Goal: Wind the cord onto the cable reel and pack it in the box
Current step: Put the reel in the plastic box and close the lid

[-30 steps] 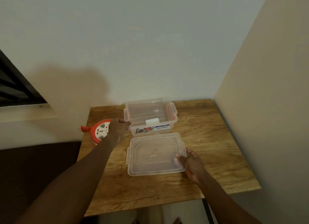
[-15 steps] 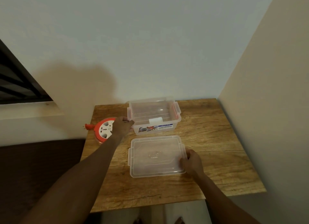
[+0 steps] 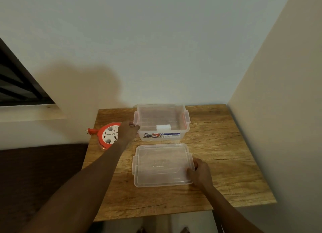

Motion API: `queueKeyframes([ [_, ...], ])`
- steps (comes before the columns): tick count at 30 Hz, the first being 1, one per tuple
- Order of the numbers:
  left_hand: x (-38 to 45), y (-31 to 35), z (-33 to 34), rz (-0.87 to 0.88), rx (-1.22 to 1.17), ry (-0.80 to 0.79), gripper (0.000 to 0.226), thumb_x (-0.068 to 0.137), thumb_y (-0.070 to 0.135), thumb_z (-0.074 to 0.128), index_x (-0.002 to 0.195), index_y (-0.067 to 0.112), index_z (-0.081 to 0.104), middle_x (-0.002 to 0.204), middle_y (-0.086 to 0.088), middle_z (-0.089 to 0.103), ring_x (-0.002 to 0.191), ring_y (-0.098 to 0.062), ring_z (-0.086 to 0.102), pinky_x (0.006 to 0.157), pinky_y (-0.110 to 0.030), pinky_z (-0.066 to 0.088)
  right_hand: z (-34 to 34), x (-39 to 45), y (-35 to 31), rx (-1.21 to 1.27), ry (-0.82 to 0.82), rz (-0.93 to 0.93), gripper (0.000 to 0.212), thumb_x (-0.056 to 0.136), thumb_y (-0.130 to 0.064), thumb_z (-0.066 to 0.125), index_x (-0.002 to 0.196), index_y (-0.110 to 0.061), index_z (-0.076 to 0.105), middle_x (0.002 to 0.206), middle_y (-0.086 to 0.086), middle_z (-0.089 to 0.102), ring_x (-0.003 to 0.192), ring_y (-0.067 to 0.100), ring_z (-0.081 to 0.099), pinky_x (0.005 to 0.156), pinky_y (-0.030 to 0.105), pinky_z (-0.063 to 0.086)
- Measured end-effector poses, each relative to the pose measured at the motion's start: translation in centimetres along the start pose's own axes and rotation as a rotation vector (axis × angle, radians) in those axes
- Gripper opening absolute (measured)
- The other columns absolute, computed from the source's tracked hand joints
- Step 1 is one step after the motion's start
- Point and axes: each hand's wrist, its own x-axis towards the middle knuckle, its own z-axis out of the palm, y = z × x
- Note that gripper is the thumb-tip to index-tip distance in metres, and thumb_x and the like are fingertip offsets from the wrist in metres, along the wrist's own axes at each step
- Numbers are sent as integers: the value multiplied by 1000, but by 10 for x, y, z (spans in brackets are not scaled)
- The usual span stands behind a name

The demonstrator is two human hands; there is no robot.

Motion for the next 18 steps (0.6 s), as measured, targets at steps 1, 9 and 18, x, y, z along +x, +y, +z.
queueKeyframes([
  [1, 0, 0, 0, -3, 0, -4, 25, 93, 9, 72, 116, 5, 66, 121, -17, 69, 106, -37, 70, 90, -53, 62, -1, -1, -2, 9, -8, 9, 37, 76, -21, 69, 112, -19, 67, 91, -7, 70, 79, 10, 66, 69, 36, 60],
  [9, -7, -2, -4, -29, -88, -38, 28, 93, 10, 72, 120, 5, 65, 123, -16, 69, 104, -34, 72, 89, -52, 62, -1, 0, 0, 11, -31, 64, 38, 79, -16, 73, 116, -16, 63, 97, -3, 69, 83, 12, 66, 72, 35, 60],
  [18, -15, -3, -19, 46, -20, 12, 19, 99, 29, 61, 88, 20, 73, 91, -8, 78, 87, -29, 75, 82, -46, 64, -1, 18, -14, -190, -26, 154, 56, 68, -25, 77, 120, -22, 56, 115, 2, 61, 101, 21, 58, 83, 39, 55],
])
